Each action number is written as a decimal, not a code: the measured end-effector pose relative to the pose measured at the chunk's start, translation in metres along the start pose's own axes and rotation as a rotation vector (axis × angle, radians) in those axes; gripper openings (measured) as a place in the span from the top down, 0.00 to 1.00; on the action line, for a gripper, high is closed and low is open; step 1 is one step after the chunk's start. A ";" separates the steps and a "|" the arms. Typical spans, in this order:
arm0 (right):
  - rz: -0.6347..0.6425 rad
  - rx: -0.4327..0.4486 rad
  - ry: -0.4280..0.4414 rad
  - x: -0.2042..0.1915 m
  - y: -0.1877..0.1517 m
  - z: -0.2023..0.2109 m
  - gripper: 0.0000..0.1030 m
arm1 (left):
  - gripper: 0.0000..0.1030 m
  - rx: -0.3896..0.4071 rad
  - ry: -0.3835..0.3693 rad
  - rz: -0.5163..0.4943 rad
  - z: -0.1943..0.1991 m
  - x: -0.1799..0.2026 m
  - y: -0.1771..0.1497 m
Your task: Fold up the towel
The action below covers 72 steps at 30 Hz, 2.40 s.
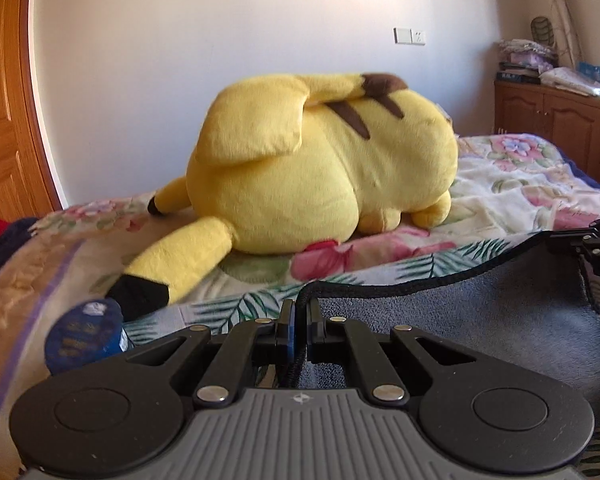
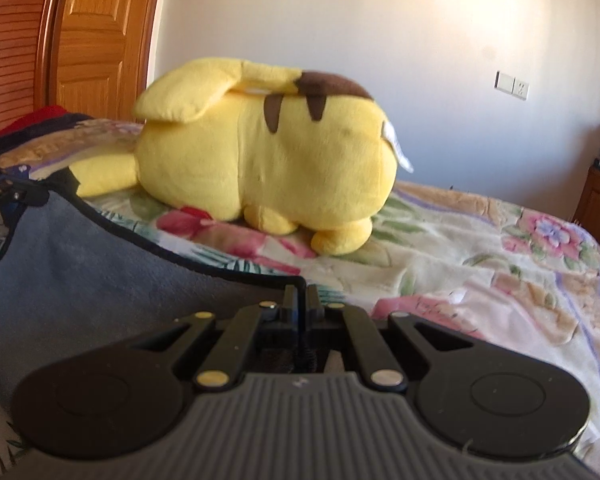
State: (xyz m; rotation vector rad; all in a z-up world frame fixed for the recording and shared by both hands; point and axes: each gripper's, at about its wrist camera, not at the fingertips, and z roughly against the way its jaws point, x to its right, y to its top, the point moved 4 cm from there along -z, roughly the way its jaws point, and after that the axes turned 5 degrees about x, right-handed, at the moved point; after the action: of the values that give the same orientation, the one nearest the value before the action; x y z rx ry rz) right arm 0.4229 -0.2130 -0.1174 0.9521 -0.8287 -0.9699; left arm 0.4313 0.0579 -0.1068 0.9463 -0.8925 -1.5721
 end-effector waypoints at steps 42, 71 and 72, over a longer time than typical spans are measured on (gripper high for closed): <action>-0.100 -0.045 0.081 -0.023 0.029 0.128 0.87 | 0.72 -0.017 -0.026 -0.015 0.131 0.055 0.034; -0.165 0.012 0.031 -0.030 0.032 0.219 0.05 | 0.16 0.031 -0.007 -0.018 0.253 0.072 0.036; -0.167 0.017 0.026 -0.029 0.033 0.222 0.03 | 0.16 0.036 -0.006 -0.016 0.258 0.073 0.038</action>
State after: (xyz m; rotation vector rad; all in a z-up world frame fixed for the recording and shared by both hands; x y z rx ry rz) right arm 0.2244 -0.2386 -0.0115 1.0588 -0.7448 -1.0928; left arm 0.2019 -0.0009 0.0239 0.9766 -0.9228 -1.5776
